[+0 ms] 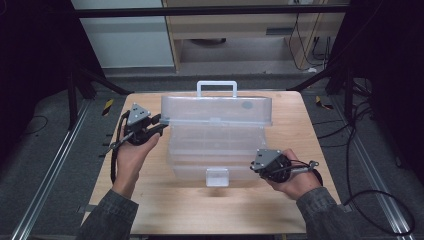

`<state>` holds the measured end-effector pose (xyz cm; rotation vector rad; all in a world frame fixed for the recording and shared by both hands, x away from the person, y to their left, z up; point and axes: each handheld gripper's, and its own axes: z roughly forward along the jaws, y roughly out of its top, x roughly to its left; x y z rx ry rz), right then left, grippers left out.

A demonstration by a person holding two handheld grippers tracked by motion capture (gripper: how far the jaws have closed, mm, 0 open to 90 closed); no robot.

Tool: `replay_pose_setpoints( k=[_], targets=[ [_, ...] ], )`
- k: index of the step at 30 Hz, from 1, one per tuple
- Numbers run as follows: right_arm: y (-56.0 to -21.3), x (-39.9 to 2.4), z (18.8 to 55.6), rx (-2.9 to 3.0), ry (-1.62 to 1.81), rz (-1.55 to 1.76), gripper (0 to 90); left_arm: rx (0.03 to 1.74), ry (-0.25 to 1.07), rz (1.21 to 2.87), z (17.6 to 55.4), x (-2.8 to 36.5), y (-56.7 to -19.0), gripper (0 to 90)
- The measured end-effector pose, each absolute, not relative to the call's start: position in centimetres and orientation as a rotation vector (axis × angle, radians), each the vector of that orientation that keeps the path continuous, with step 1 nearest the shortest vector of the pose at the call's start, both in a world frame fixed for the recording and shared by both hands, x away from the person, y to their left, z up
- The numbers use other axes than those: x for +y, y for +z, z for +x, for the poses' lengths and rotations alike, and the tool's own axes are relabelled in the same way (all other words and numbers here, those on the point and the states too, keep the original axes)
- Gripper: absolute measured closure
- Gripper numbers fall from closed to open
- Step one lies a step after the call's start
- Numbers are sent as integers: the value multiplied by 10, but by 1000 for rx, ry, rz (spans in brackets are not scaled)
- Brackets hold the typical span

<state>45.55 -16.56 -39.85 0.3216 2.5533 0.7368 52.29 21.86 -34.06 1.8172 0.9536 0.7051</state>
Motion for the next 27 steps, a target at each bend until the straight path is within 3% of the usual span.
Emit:
replay_pose_setpoints(
  k=[27],
  targets=[
    [-398,-166,457,2567,734,313,824,979,604,1793,585,221,-310,699]
  ],
)
